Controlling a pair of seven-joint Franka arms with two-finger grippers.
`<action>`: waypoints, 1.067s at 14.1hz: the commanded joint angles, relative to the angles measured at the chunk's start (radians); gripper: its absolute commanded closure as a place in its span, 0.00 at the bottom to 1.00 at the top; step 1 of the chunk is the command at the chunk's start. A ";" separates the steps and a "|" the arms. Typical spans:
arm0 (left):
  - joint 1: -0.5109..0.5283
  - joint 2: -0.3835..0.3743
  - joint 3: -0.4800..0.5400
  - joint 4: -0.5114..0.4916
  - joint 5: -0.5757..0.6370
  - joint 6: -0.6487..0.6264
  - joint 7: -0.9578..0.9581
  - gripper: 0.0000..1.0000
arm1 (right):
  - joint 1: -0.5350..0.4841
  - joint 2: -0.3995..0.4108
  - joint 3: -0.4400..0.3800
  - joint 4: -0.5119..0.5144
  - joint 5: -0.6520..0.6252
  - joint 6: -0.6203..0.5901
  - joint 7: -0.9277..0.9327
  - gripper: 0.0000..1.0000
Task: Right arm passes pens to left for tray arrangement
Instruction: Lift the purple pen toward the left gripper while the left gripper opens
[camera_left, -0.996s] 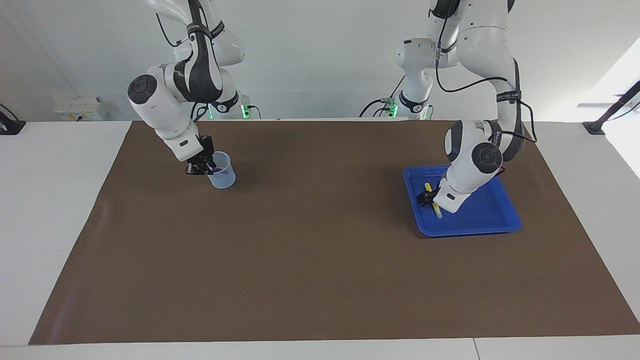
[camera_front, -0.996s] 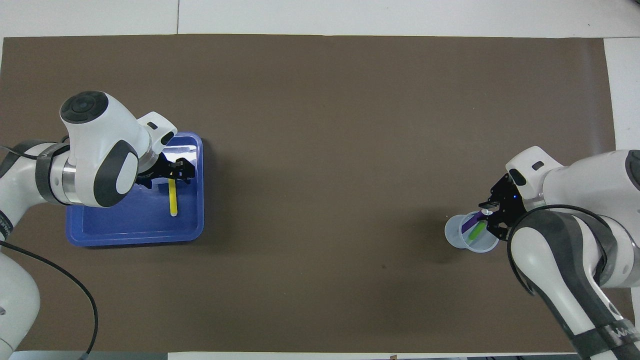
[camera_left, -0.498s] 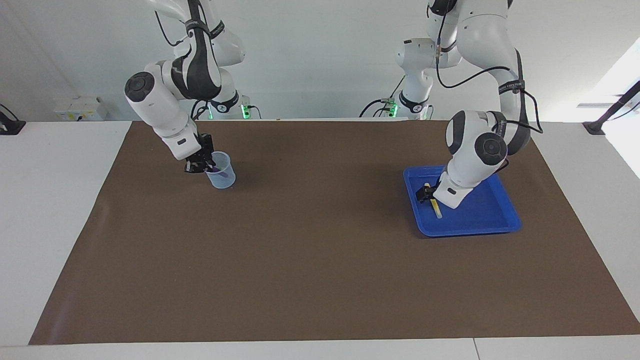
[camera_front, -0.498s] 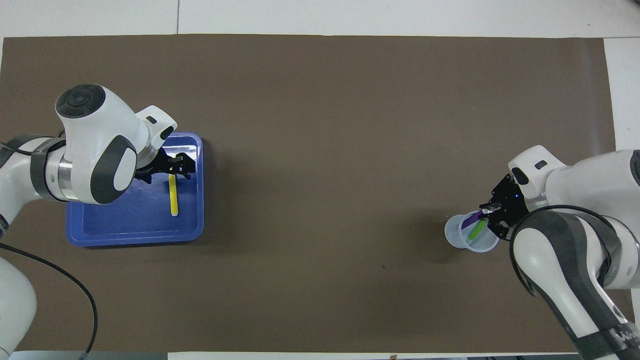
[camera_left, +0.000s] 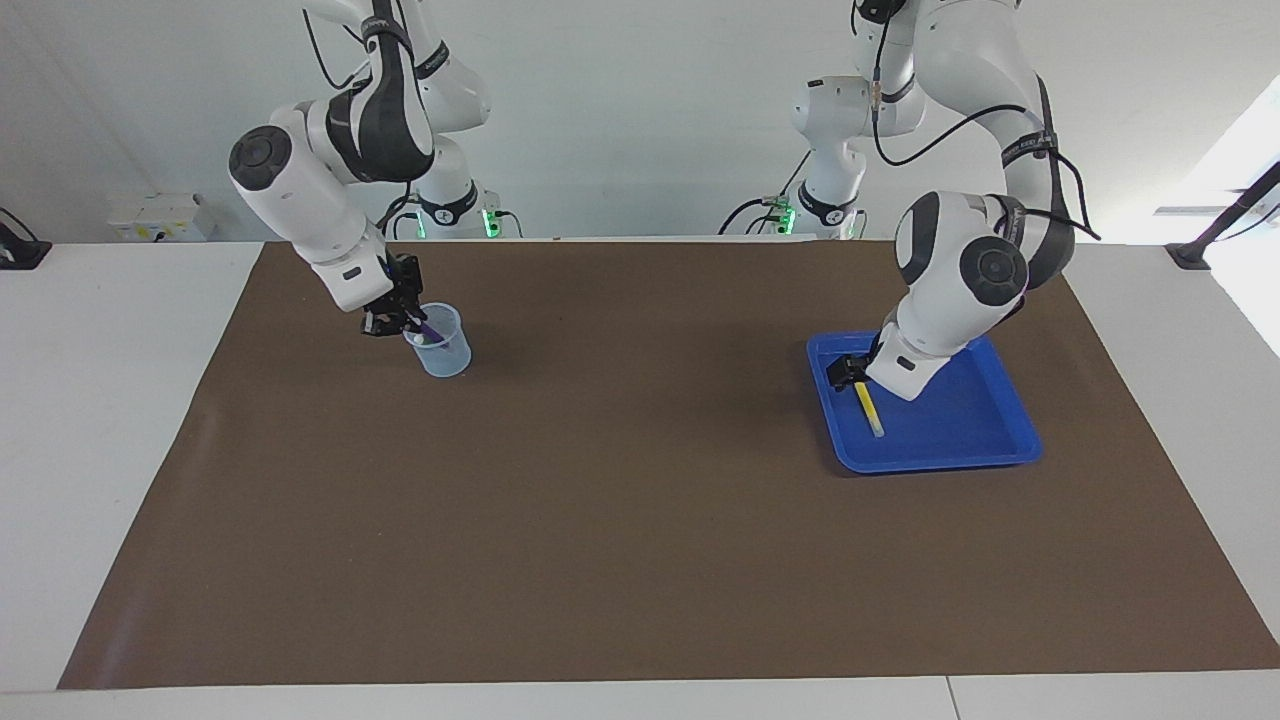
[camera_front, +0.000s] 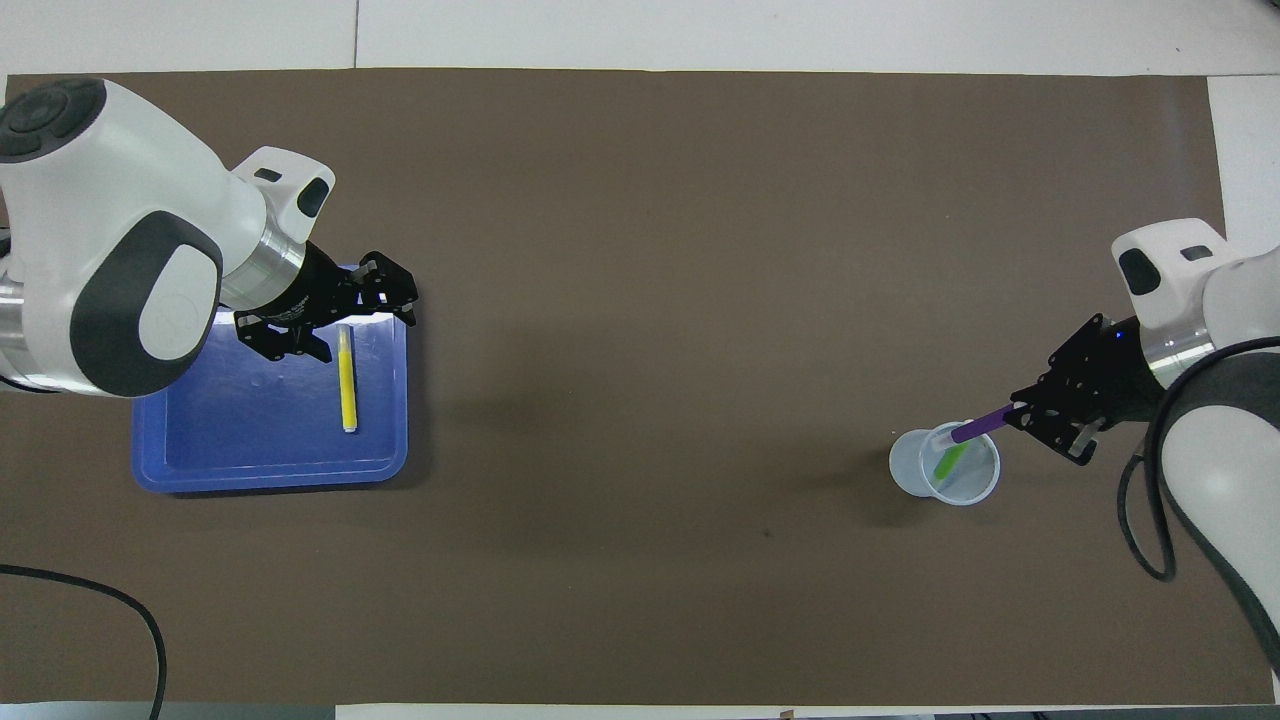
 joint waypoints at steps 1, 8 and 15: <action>0.000 -0.080 -0.006 -0.008 -0.118 -0.016 -0.195 0.00 | 0.033 0.013 0.003 0.061 0.121 -0.035 0.281 1.00; 0.000 -0.147 -0.028 -0.011 -0.347 0.090 -0.672 0.00 | 0.134 0.011 0.046 0.042 0.338 0.125 0.955 1.00; 0.000 -0.195 -0.095 -0.095 -0.499 0.208 -1.035 0.00 | 0.223 -0.003 0.046 -0.019 0.456 0.352 1.241 1.00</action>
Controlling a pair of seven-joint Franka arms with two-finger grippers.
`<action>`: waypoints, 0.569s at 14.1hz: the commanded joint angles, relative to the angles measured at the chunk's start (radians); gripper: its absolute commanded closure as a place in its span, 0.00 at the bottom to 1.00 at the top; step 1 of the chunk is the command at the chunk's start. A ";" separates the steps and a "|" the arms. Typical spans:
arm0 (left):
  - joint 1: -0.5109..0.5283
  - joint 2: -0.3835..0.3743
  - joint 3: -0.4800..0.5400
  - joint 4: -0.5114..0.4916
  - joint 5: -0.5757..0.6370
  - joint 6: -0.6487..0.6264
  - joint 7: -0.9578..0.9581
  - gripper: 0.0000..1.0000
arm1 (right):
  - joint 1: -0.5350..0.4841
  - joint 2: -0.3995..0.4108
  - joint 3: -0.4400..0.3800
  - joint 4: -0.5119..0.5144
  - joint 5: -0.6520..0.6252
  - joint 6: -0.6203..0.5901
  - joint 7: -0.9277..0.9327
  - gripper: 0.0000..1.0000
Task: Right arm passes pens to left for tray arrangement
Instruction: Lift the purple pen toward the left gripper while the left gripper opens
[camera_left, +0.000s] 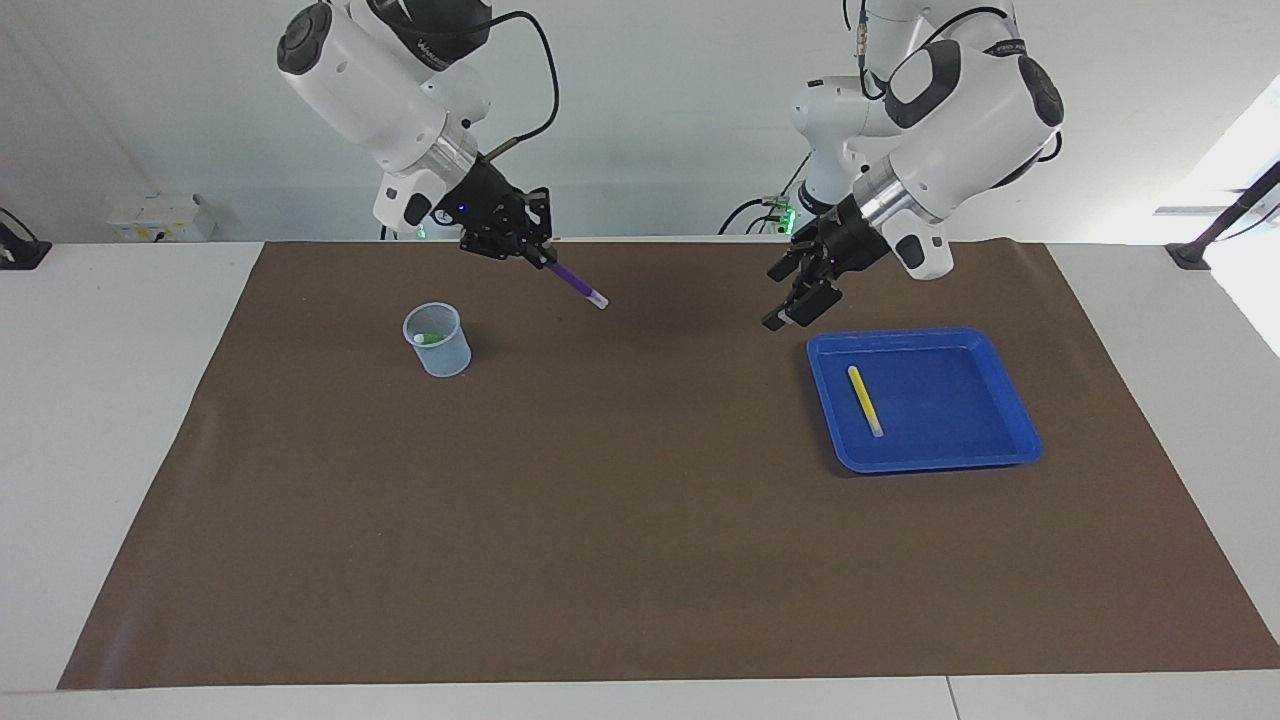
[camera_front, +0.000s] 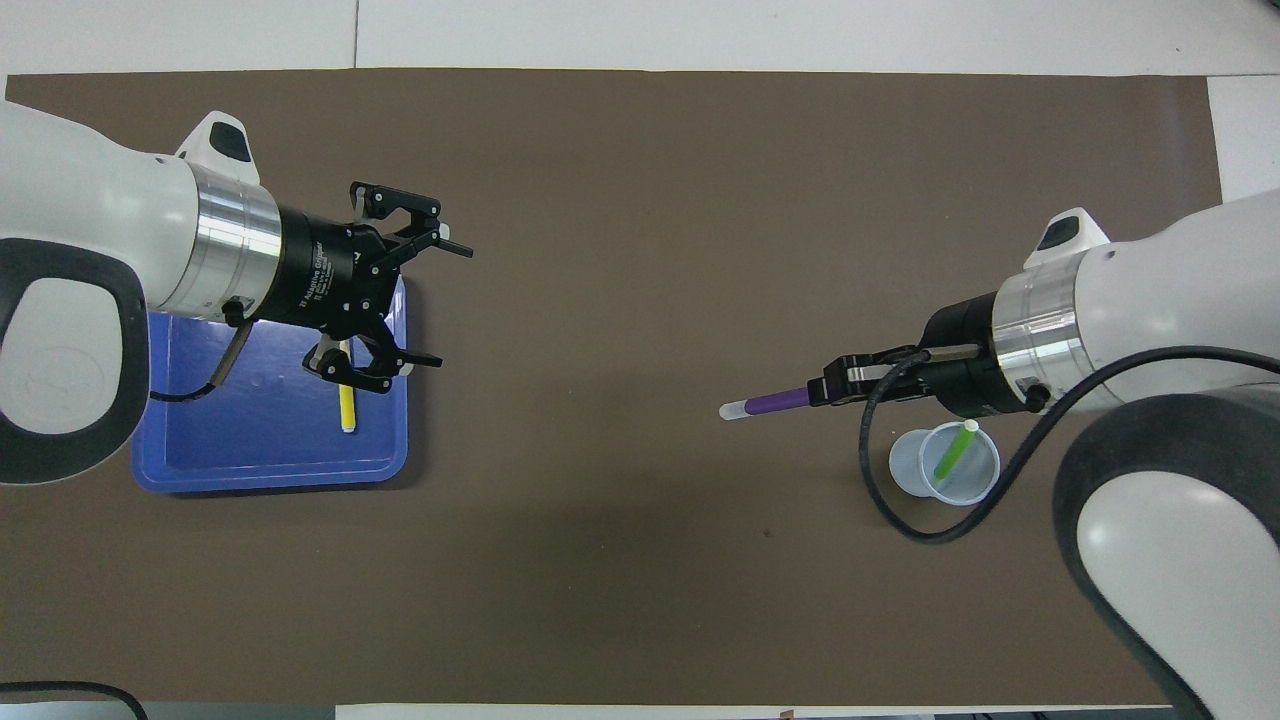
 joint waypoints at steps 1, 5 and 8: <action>0.000 -0.078 0.005 -0.119 -0.116 0.076 -0.039 0.00 | 0.048 -0.028 -0.003 -0.079 0.058 0.129 0.103 1.00; -0.080 -0.122 0.005 -0.224 -0.215 0.227 -0.040 0.00 | 0.122 -0.033 -0.003 -0.106 0.063 0.248 0.207 1.00; -0.138 -0.136 0.005 -0.273 -0.245 0.297 -0.030 0.00 | 0.169 -0.032 -0.003 -0.116 0.063 0.321 0.260 1.00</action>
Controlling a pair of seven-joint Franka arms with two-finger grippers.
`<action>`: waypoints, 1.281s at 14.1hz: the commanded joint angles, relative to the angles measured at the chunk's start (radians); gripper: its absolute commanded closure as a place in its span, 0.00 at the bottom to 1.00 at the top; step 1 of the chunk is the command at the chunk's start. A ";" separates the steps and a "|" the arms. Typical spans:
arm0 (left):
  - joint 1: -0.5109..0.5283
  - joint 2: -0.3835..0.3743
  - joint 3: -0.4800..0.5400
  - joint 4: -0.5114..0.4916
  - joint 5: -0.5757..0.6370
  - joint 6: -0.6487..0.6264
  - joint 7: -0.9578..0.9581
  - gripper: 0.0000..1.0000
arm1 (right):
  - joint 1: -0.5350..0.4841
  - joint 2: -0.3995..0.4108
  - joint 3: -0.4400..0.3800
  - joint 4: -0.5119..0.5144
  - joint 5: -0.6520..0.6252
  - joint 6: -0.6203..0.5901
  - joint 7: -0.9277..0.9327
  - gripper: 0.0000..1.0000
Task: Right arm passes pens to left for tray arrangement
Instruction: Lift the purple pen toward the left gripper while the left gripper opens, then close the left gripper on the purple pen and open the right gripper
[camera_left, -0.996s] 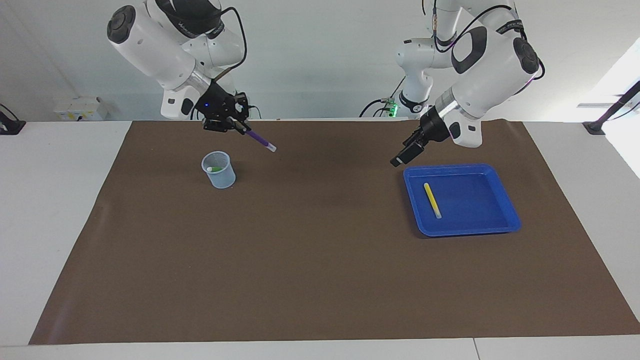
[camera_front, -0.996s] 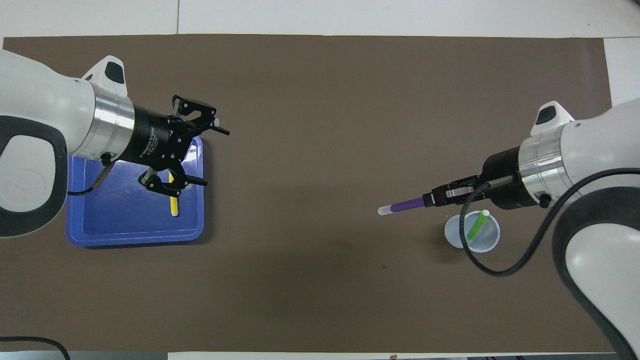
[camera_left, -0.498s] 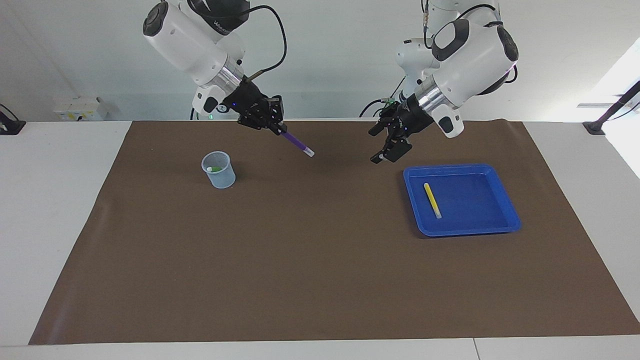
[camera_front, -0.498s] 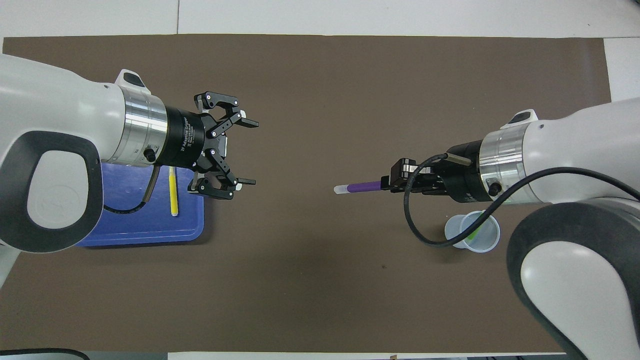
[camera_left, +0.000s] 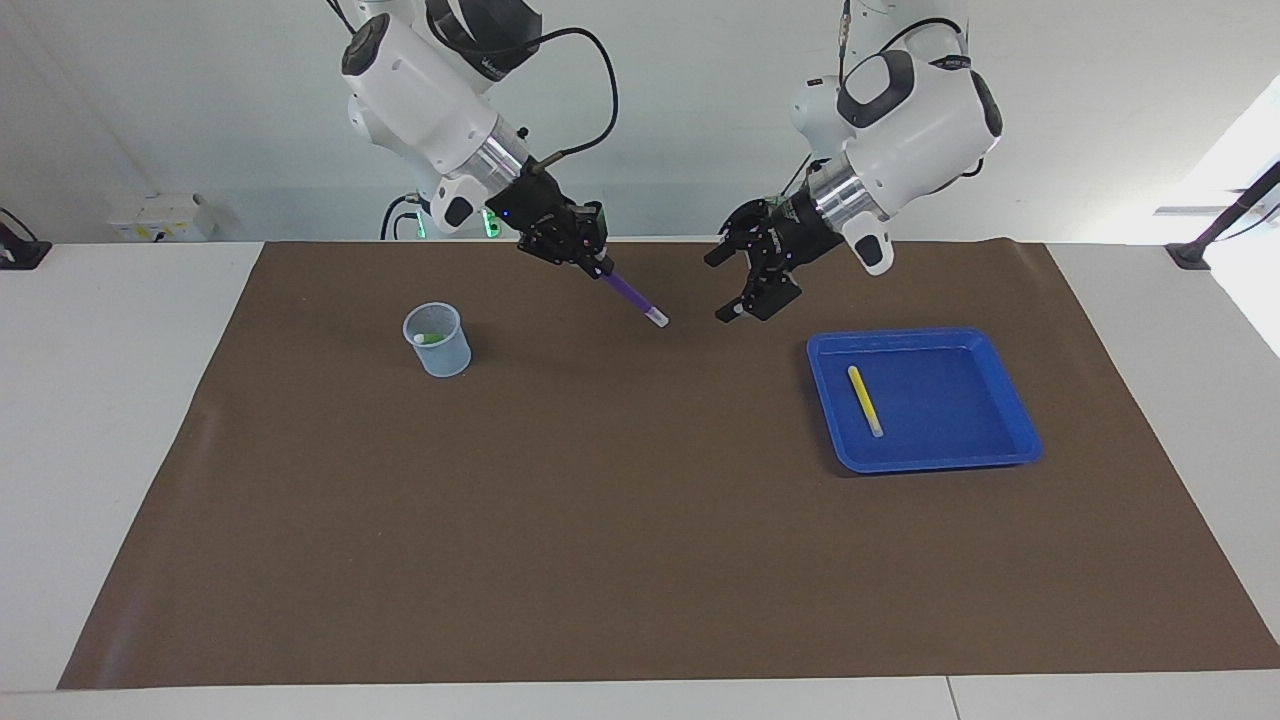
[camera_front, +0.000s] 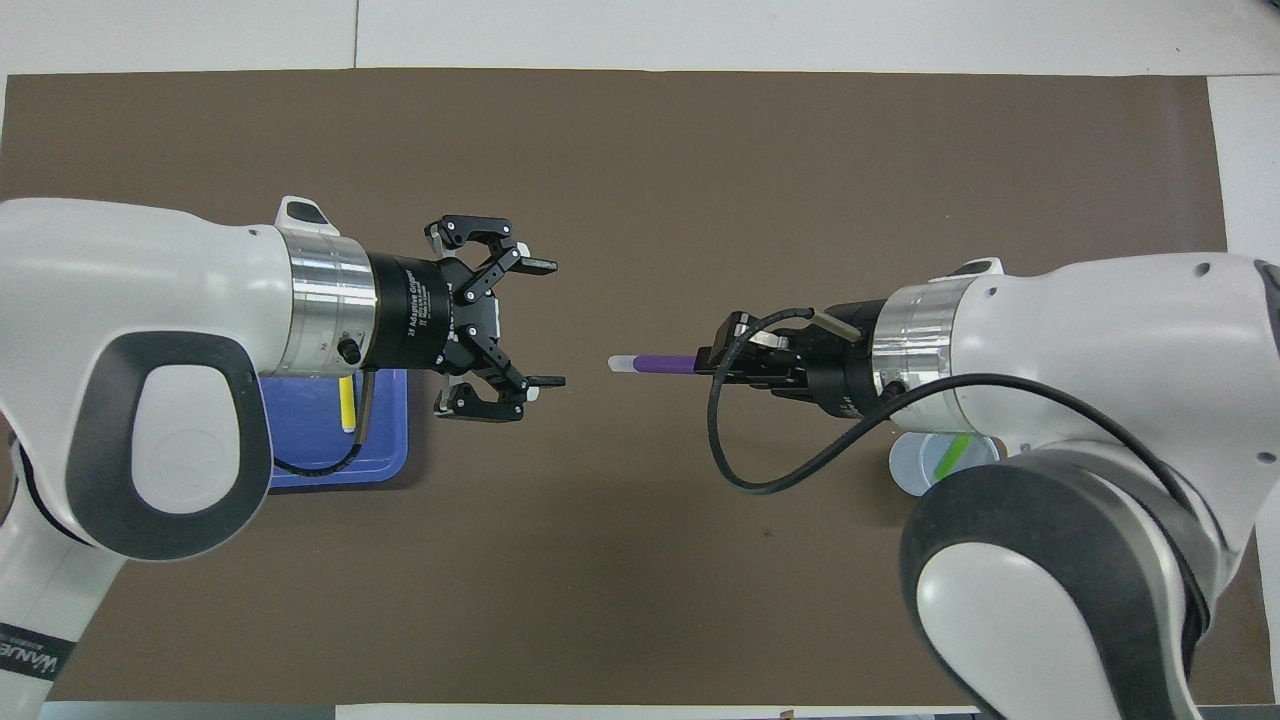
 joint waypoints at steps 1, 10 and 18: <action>-0.047 -0.048 0.008 -0.075 -0.033 0.058 -0.005 0.00 | 0.041 -0.026 -0.004 -0.037 0.020 0.061 0.035 1.00; -0.092 -0.058 0.010 -0.127 -0.064 0.091 -0.014 0.02 | 0.055 -0.031 -0.004 -0.051 0.020 0.058 0.058 1.00; -0.093 -0.055 0.008 -0.164 -0.185 0.180 0.037 0.11 | 0.055 -0.034 -0.004 -0.052 0.020 0.058 0.054 1.00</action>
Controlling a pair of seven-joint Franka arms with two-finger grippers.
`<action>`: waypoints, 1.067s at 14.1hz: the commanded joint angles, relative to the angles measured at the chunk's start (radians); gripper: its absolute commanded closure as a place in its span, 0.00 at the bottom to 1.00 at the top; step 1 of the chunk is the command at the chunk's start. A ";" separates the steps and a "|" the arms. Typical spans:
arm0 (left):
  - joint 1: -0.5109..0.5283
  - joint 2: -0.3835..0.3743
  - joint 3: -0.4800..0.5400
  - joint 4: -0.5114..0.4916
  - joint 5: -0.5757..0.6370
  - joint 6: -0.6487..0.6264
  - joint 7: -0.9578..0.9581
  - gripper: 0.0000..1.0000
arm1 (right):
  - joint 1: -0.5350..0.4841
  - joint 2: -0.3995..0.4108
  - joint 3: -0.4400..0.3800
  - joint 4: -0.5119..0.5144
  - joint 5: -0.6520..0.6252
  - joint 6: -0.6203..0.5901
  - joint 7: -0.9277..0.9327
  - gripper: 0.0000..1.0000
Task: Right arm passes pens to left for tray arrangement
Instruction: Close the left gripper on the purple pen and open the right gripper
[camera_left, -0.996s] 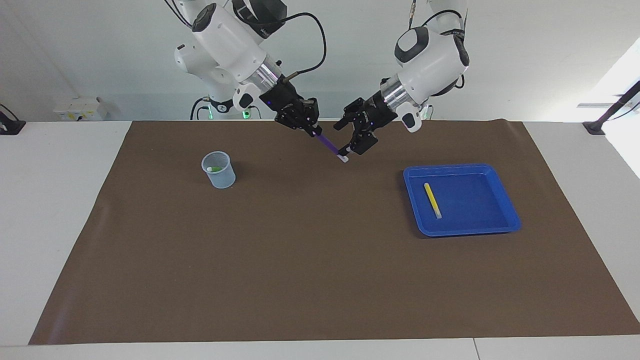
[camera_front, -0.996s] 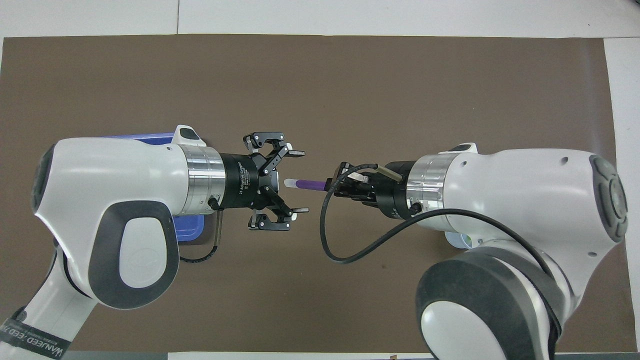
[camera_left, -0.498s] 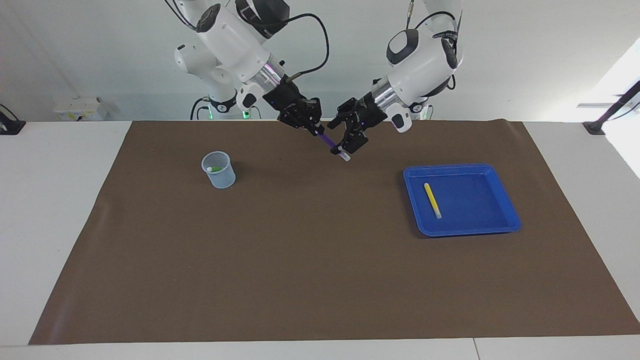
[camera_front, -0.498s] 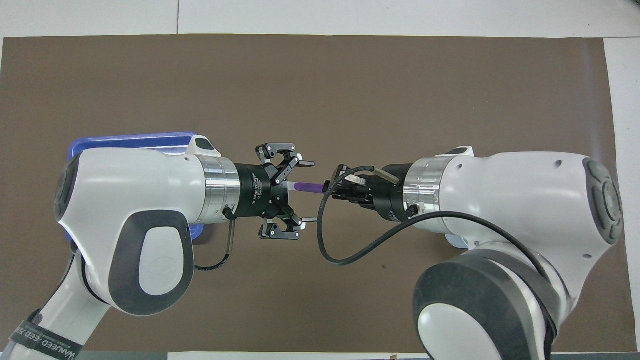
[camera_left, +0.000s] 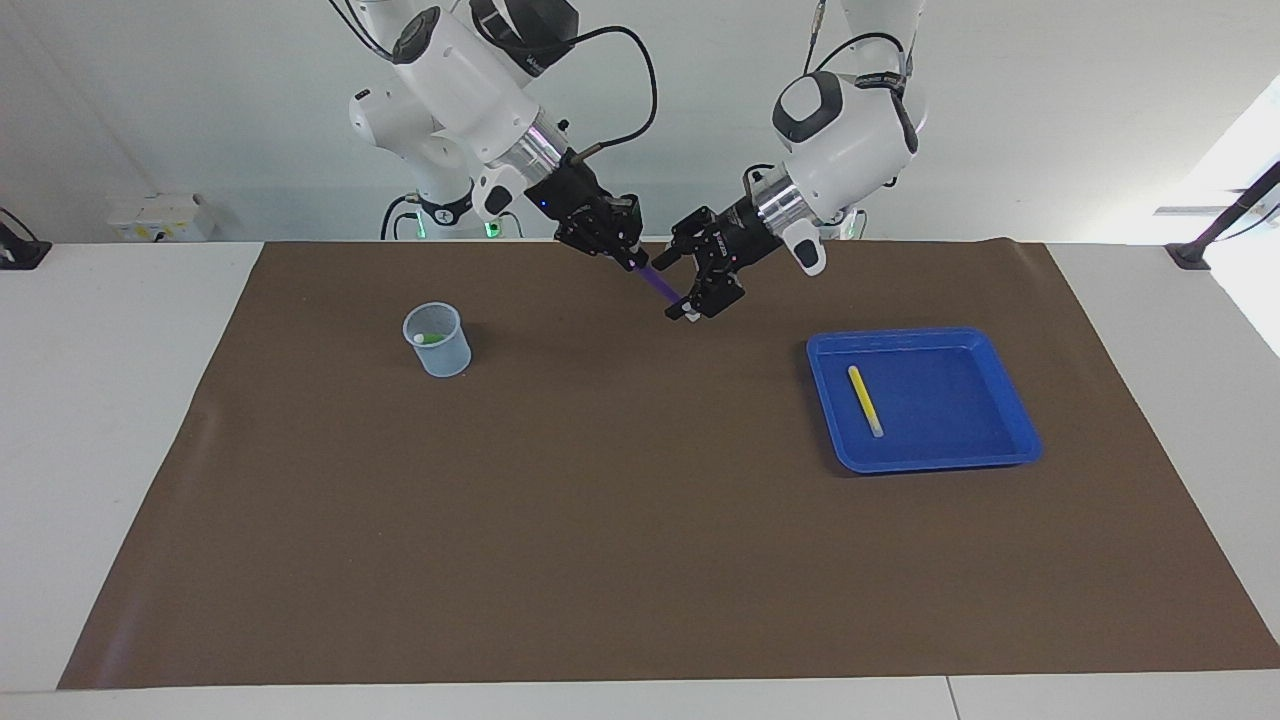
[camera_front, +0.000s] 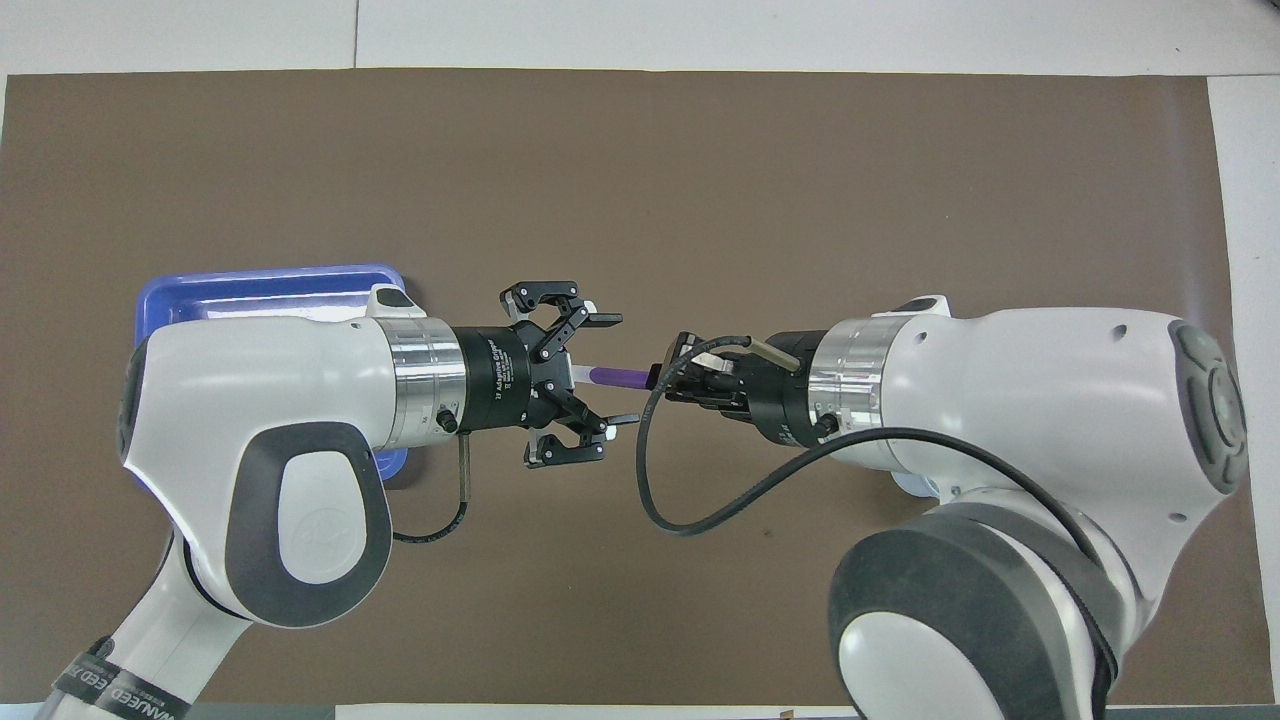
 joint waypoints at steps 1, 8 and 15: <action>-0.012 -0.037 0.007 -0.042 -0.030 0.024 0.023 0.15 | 0.002 -0.024 -0.002 -0.027 0.020 0.015 -0.002 1.00; -0.012 -0.039 0.009 -0.042 -0.030 0.007 0.051 0.57 | 0.001 -0.024 -0.002 -0.027 0.020 0.015 -0.005 1.00; -0.008 -0.040 0.010 -0.039 -0.030 -0.011 0.081 0.96 | -0.001 -0.024 -0.002 -0.027 0.020 0.013 -0.006 1.00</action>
